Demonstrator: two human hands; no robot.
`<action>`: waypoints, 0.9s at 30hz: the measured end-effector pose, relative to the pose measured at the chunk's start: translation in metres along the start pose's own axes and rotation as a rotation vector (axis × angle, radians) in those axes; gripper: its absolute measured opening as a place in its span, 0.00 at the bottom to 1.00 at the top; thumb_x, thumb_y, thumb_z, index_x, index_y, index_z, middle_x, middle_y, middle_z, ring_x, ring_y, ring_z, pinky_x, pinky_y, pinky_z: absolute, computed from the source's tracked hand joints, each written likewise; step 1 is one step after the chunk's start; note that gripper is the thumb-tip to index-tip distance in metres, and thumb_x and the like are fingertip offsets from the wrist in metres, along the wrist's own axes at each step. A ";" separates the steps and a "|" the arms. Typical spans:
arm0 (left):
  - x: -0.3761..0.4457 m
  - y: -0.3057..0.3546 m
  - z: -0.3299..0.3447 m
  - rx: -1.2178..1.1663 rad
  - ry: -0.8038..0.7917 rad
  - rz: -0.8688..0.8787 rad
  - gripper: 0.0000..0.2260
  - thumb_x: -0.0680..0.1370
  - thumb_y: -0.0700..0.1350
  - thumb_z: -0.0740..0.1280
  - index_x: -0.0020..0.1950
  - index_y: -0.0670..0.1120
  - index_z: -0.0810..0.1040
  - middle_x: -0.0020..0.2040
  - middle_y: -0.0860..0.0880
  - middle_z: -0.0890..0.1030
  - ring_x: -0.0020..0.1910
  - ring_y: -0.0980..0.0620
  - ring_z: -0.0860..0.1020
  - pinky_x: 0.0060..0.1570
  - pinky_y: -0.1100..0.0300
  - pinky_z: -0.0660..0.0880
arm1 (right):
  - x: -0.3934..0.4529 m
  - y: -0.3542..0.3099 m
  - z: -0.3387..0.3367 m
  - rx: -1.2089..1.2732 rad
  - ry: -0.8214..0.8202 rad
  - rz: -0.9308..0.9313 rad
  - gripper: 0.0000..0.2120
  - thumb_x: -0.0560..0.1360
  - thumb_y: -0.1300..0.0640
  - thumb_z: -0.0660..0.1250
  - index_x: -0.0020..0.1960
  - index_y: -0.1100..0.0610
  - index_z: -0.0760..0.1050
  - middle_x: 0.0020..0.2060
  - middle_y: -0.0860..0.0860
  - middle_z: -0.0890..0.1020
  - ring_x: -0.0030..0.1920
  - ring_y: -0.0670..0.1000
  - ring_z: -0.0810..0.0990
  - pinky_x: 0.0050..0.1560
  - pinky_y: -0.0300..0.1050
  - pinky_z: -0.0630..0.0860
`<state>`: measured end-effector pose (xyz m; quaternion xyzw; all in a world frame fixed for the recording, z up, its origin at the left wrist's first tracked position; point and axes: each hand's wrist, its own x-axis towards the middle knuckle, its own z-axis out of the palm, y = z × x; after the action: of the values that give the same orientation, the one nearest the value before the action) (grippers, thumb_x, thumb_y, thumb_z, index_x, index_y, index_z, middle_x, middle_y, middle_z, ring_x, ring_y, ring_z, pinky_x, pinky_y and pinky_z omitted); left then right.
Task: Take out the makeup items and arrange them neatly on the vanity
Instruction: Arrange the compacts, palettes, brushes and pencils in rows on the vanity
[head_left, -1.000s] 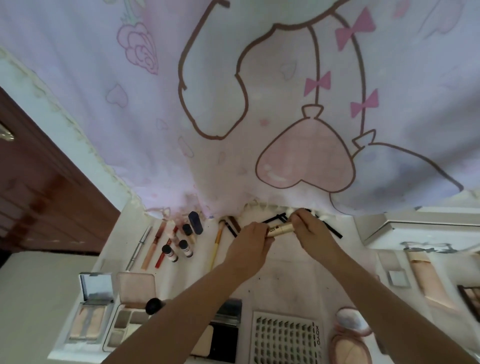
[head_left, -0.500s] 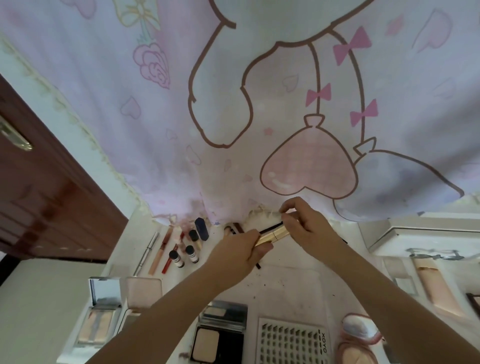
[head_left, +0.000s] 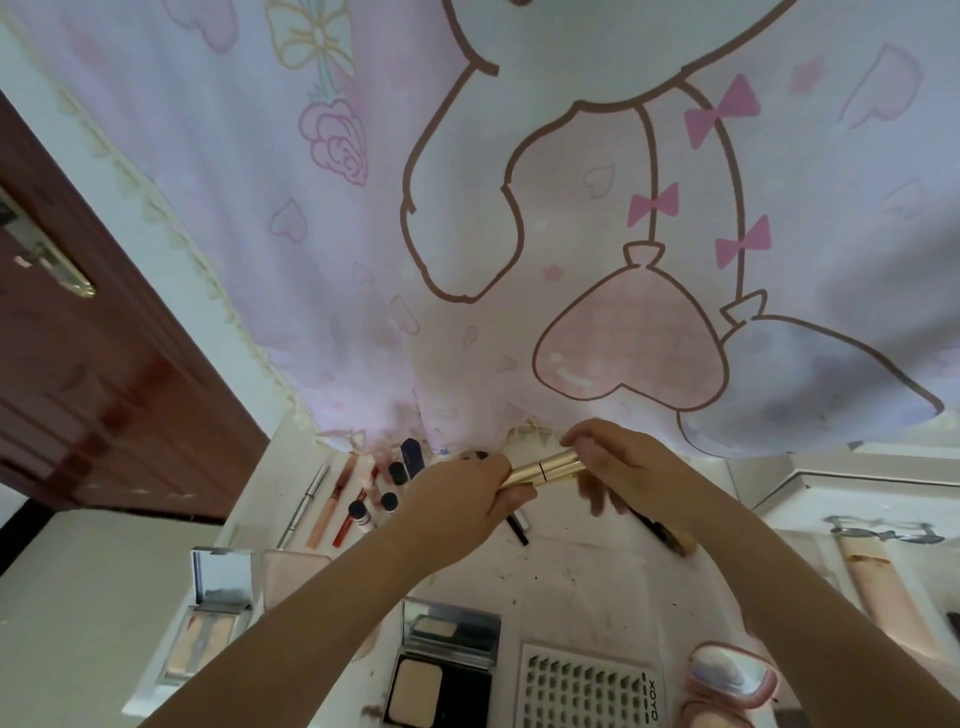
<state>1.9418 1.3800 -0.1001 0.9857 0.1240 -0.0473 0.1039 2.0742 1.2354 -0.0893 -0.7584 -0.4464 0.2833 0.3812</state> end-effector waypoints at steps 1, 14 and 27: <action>-0.001 0.001 -0.001 0.040 0.007 0.007 0.19 0.79 0.59 0.49 0.54 0.46 0.70 0.39 0.52 0.71 0.34 0.55 0.70 0.36 0.63 0.69 | 0.001 0.001 0.000 -0.027 0.001 0.031 0.12 0.79 0.53 0.55 0.39 0.50 0.71 0.23 0.45 0.75 0.22 0.41 0.72 0.27 0.32 0.67; 0.000 0.000 -0.008 -0.014 0.029 0.015 0.19 0.79 0.59 0.49 0.53 0.47 0.71 0.34 0.56 0.67 0.35 0.54 0.70 0.36 0.62 0.68 | 0.005 -0.002 -0.002 -0.041 0.001 -0.035 0.11 0.78 0.54 0.57 0.39 0.50 0.71 0.25 0.45 0.75 0.22 0.41 0.72 0.28 0.34 0.68; 0.000 -0.004 -0.006 0.000 -0.017 0.016 0.17 0.79 0.59 0.49 0.51 0.47 0.69 0.32 0.57 0.63 0.33 0.56 0.69 0.35 0.65 0.65 | 0.009 0.002 -0.001 -0.069 0.009 -0.075 0.10 0.78 0.55 0.59 0.37 0.48 0.71 0.23 0.41 0.76 0.24 0.41 0.73 0.30 0.33 0.70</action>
<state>1.9407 1.3851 -0.0945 0.9863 0.1150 -0.0547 0.1053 2.0798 1.2430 -0.0916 -0.7550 -0.4822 0.2497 0.3675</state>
